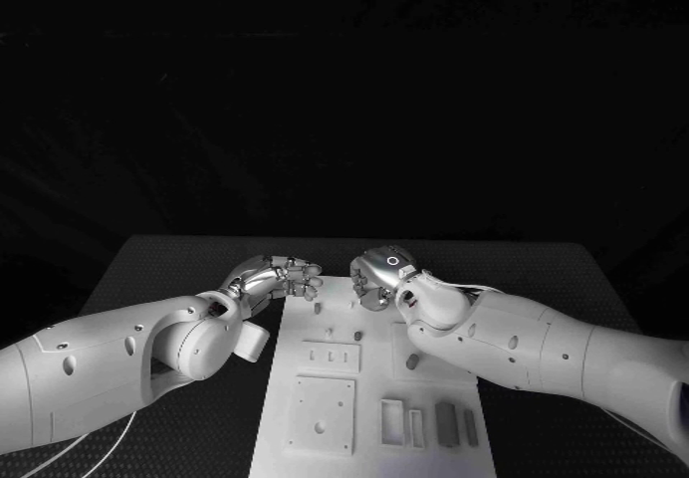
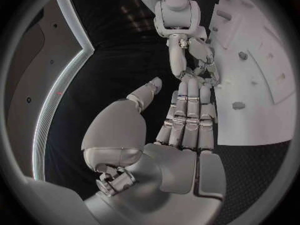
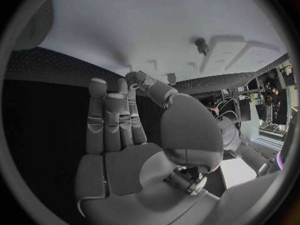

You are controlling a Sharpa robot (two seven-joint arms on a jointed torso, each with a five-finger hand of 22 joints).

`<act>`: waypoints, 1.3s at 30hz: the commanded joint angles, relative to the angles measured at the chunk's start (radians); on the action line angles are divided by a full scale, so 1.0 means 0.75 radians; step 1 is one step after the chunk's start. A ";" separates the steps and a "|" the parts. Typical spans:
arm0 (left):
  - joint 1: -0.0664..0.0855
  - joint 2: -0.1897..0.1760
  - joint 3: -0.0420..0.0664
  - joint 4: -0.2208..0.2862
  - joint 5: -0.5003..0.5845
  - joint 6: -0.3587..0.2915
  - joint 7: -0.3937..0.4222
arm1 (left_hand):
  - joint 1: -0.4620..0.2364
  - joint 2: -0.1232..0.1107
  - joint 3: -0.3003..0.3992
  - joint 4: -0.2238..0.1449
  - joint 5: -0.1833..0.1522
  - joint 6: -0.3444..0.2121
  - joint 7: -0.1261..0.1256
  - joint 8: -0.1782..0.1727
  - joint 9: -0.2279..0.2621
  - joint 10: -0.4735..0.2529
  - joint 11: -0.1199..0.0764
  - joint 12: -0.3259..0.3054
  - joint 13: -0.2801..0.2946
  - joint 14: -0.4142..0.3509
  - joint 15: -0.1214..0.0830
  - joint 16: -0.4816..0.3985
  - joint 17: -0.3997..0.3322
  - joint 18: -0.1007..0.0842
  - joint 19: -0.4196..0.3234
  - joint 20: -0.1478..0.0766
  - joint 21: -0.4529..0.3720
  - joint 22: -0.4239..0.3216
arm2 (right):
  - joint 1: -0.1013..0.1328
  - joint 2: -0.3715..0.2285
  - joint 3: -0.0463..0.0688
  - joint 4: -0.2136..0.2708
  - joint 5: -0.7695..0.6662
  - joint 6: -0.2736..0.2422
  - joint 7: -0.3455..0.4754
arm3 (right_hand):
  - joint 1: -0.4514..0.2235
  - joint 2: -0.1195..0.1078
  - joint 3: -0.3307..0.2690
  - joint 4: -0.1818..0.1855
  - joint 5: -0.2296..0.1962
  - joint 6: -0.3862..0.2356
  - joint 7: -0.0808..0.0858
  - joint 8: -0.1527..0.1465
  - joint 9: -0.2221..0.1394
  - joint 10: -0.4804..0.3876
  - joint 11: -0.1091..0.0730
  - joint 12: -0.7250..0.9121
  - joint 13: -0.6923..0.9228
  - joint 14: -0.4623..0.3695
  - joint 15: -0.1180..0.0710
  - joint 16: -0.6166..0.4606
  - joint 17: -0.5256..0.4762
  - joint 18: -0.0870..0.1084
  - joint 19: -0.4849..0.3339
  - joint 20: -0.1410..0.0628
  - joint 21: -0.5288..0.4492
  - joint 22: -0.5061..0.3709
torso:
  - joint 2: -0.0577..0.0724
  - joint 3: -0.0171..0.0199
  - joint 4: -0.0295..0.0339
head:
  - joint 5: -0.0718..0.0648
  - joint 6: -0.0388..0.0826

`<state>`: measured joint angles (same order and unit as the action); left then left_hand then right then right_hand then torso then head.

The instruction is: Assemble the parts on the task board

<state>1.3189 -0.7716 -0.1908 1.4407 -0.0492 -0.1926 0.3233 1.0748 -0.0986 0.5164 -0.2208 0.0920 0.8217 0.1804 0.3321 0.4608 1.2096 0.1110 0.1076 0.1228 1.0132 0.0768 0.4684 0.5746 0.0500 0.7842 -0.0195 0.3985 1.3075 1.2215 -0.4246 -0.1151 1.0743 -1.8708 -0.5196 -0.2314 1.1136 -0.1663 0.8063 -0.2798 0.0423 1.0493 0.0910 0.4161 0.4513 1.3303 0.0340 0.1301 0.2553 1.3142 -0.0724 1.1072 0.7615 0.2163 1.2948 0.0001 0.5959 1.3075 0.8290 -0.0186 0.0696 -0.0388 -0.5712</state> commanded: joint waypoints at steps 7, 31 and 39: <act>0.002 0.006 0.001 0.003 -0.001 0.008 0.009 | -0.016 0.000 0.010 -0.001 -0.006 -0.002 0.000 -0.006 0.001 0.004 0.005 -0.009 0.001 -0.004 0.007 -0.005 0.002 -0.009 -0.006 0.002 0.009 0.022 | 0.000 0.014 0.000 -0.014 -0.020 0.032 0.004 | 0.018 -0.001 0.012 0.000 0.008 0.009 0.002 0.001 0.033 0.003 0.001 0.002 0.001 0.001 -0.007 0.009 -0.003 0.061 0.011 -0.002 0.006 0.023 | 0.002 -0.0022 -0.0004 | 0.001 -0.003; 0.002 0.008 0.002 0.002 -0.002 0.008 0.009 | -0.017 -0.001 0.011 -0.002 -0.007 -0.002 0.000 -0.006 0.002 0.004 0.005 -0.011 0.002 -0.004 0.007 -0.005 0.002 -0.009 -0.007 0.002 0.010 0.022 | 0.000 0.036 -0.003 -0.048 0.017 0.064 0.032 | 0.009 -0.026 0.024 0.008 0.008 -0.013 0.011 -0.018 0.030 -0.023 0.012 -0.019 0.009 -0.006 0.004 0.008 -0.014 0.061 0.000 0.004 0.002 0.021 | 0.000 -0.0022 -0.0036 | 0.008 -0.008; 0.003 0.008 0.002 0.002 -0.002 0.006 0.008 | -0.017 -0.001 0.011 -0.003 -0.007 -0.003 0.001 -0.007 0.002 0.004 0.005 -0.012 0.002 -0.005 0.007 -0.006 0.003 -0.009 -0.007 0.002 0.010 0.022 | 0.000 0.041 -0.004 -0.059 0.066 0.059 0.045 | -0.010 -0.108 0.010 0.051 0.008 -0.115 0.057 -0.081 0.006 -0.132 0.055 -0.085 0.002 -0.010 0.046 0.019 -0.026 0.061 -0.004 0.006 0.000 0.021 | 0.000 -0.0026 -0.0033 | 0.008 -0.009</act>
<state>1.3195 -0.7673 -0.1905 1.4400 -0.0499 -0.1925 0.3228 1.0749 -0.0986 0.5191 -0.2235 0.0920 0.8217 0.1804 0.3322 0.4615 1.2097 0.1110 0.1042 0.1229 1.0132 0.0768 0.4685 0.5752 0.0459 0.7842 -0.0194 0.4025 1.3073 1.2218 -0.3959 -0.1174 1.0312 -1.8457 -0.4904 -0.2130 1.1071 -0.2357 0.8150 -0.2440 0.0506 0.9703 0.1307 0.3584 0.4580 1.2394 0.0718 0.0694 0.2577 1.3072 -0.0441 1.1173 0.7436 0.2179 1.2926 0.0054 0.5958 1.3073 0.8286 -0.0206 0.0670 -0.0330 -0.5774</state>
